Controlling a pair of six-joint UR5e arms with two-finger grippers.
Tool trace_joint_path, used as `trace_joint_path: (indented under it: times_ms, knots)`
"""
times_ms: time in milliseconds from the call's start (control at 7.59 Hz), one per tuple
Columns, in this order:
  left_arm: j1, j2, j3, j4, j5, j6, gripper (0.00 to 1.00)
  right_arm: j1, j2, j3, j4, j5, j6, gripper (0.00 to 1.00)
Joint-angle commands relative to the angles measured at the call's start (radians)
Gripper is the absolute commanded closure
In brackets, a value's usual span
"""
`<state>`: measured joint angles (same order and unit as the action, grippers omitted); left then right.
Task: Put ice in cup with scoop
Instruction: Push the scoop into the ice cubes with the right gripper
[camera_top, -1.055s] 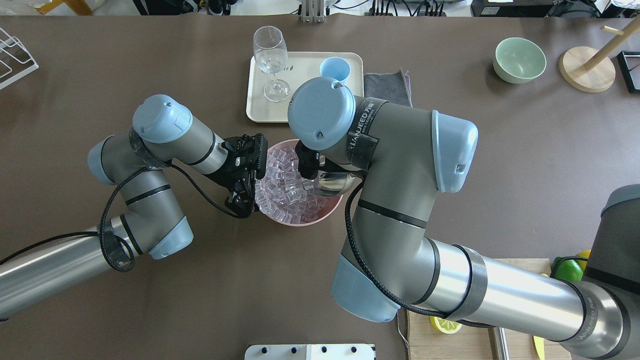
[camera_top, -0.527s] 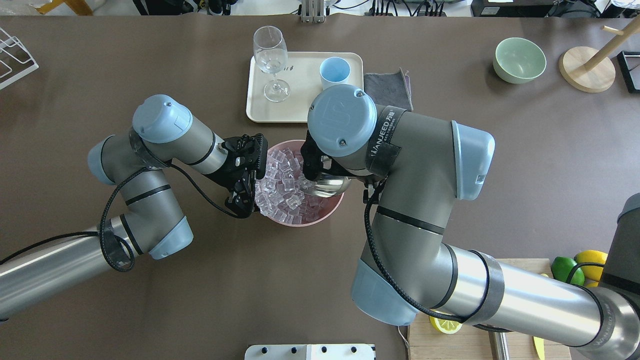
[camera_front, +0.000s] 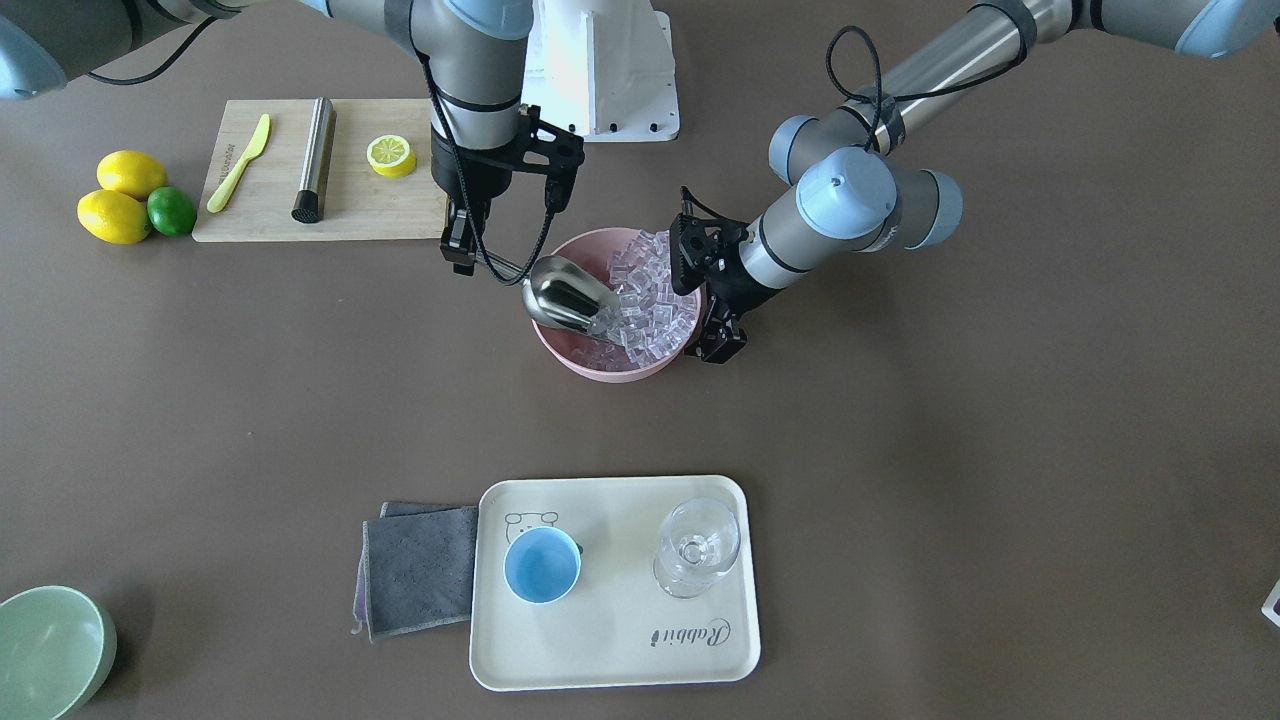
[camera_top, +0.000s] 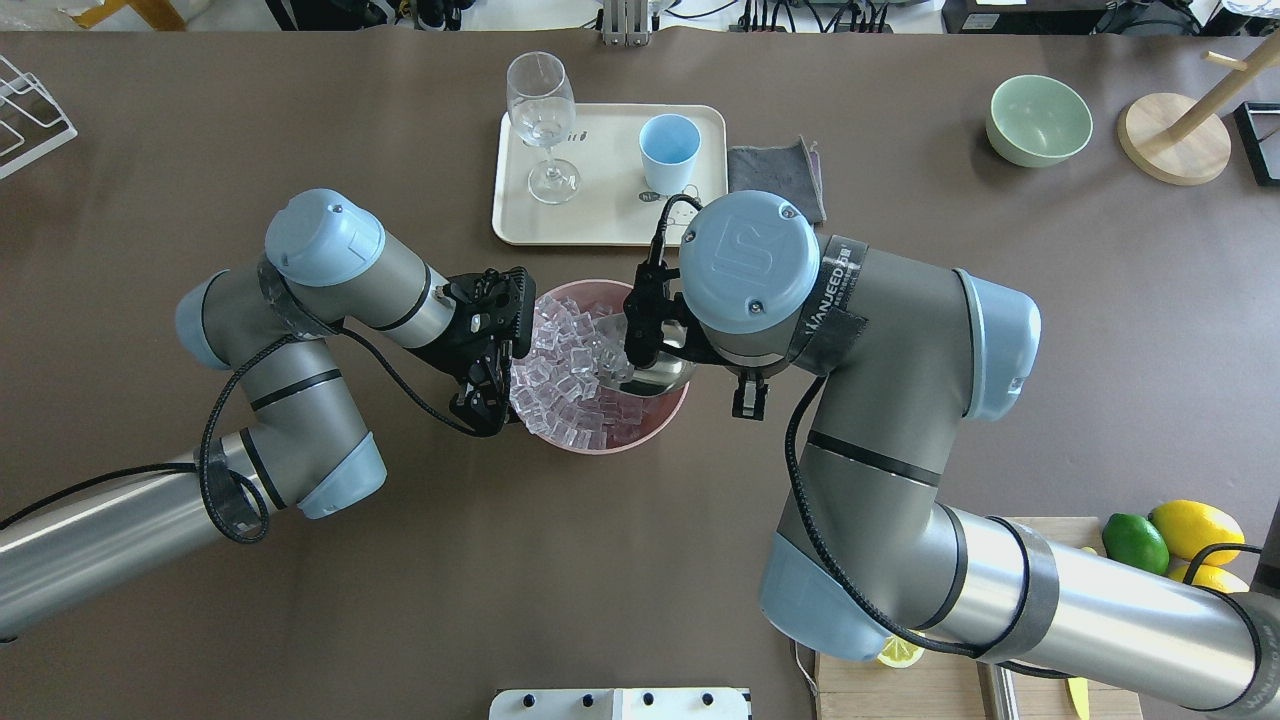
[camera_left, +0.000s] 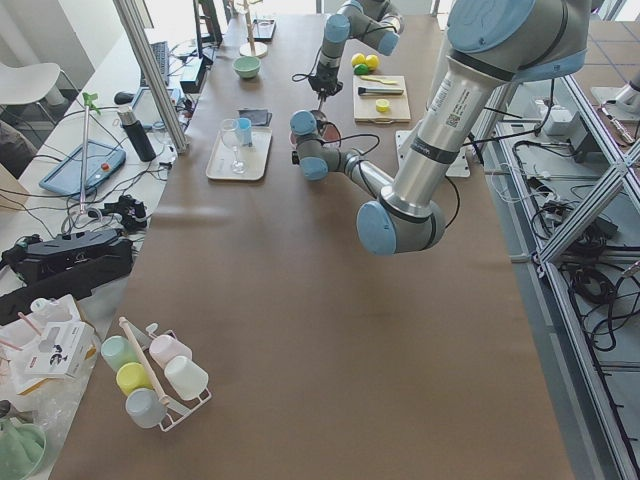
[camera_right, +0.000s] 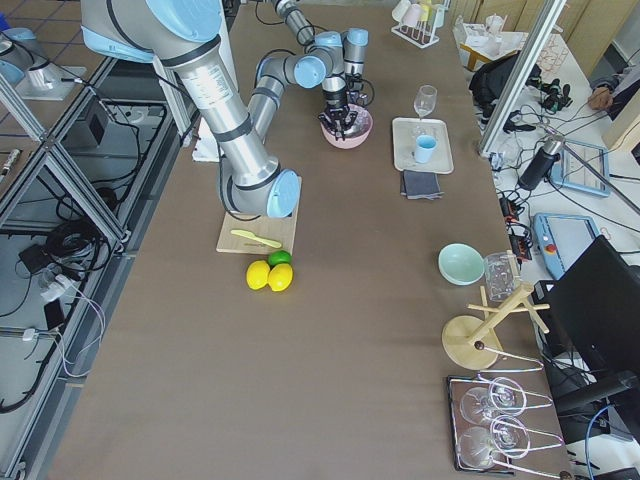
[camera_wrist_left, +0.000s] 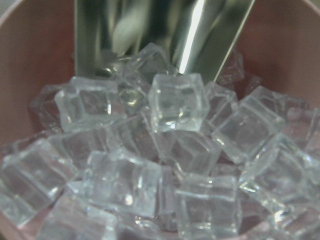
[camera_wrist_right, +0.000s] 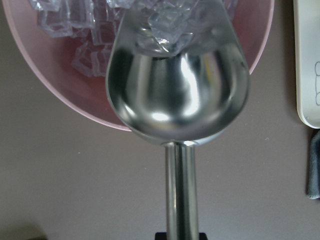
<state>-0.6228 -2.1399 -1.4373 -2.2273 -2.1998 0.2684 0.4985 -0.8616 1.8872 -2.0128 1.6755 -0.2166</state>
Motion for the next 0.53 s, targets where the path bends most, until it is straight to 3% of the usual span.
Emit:
trace_joint_path:
  times_ms: [0,395]
  knots:
    - [0.0,0.002,0.0,0.0,0.0,0.0,0.01,0.0,-0.066,0.004,0.142,0.016,0.045,1.0]
    - [0.0,0.005,0.0,0.0,-0.001,0.0,0.01,-0.001,-0.131,0.006,0.271,0.021,0.075,1.0]
